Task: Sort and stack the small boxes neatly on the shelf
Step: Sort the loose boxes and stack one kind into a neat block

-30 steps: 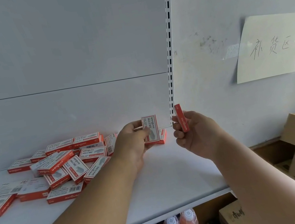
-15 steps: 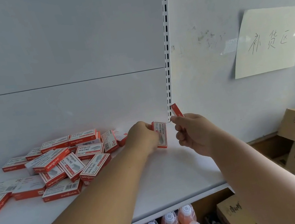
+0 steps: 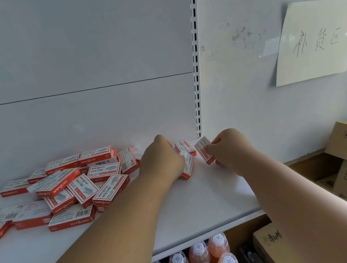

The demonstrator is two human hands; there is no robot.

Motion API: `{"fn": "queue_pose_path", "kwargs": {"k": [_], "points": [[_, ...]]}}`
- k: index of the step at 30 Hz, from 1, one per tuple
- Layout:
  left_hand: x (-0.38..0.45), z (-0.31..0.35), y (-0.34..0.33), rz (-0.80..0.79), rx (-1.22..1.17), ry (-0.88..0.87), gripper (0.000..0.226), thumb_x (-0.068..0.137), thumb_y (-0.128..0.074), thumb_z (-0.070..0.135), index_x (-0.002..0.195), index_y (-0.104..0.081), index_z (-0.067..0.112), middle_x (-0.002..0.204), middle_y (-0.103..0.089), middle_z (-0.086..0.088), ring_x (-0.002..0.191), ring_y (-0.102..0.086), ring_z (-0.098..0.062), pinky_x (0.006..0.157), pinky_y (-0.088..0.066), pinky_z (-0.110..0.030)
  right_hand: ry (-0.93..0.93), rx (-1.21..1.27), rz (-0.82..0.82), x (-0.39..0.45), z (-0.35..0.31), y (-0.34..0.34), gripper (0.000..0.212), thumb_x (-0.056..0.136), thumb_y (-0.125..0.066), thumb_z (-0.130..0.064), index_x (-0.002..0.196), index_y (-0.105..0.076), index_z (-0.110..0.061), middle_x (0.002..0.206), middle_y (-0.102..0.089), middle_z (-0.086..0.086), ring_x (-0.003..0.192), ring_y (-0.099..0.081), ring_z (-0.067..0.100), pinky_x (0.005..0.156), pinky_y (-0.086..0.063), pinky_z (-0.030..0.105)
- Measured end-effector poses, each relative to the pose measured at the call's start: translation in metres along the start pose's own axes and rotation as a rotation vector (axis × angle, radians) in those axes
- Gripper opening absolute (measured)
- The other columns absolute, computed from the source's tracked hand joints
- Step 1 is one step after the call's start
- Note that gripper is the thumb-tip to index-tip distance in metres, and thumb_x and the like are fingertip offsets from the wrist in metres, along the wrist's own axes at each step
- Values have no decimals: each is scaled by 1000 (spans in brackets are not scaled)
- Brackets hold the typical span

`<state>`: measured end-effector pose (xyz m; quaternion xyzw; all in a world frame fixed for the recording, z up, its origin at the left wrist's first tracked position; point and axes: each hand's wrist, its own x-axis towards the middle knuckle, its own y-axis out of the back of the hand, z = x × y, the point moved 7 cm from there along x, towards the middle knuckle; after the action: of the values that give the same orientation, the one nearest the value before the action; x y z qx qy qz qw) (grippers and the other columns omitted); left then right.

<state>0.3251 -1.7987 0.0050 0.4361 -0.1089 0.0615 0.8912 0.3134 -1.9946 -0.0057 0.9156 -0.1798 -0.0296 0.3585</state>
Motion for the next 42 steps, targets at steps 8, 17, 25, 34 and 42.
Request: {"fn": "queue_pose_path", "kwargs": {"k": [8, 17, 25, 34, 42], "points": [[-5, 19, -9, -12, 167, -134, 21, 78, -64, 21, 97, -59, 15, 91, -61, -1, 82, -55, -24, 61, -37, -29, 91, -447, 82, 3, -5, 0, 43, 81, -66, -39, 59, -41, -12, 57, -45, 1, 48, -40, 16, 43, -22, 25], [-10, 9, 38, 80, 26, -117, 6, 83, -63, 30, 84, -58, 29, 76, -55, 15, 76, -53, -12, 56, -34, -25, 320, -282, 140, -18, -38, -2, 18, 89, -56, -36, 97, -61, -20, 93, -60, -4, 81, -50, 17, 66, -35, 27], [-26, -32, 110, 110, 68, -166, 11, 83, -63, 23, 91, -60, 30, 81, -61, 14, 76, -58, -8, 56, -39, -24, 514, -221, 2, -53, -112, -47, 15, 90, -58, -25, 102, -67, -22, 102, -66, -2, 90, -56, 16, 72, -39, 26], [-42, -53, 97, -156, 125, -382, 36, 84, -66, 35, 120, -63, 31, 113, -66, 9, 108, -56, -12, 88, -48, -28, 307, -588, -265, -56, -104, -84, 52, 87, -66, -40, 136, -52, -28, 136, -54, 1, 116, -56, 22, 85, -43, 27], [-45, -50, 66, -313, 545, -414, 87, 70, -67, 65, 142, -38, 26, 134, -53, -7, 125, -43, -29, 103, -33, -41, 261, -503, -221, -47, -99, -71, 60, 68, -82, -45, 116, -60, -18, 115, -61, 2, 96, -61, 22, 76, -56, 34]]}}
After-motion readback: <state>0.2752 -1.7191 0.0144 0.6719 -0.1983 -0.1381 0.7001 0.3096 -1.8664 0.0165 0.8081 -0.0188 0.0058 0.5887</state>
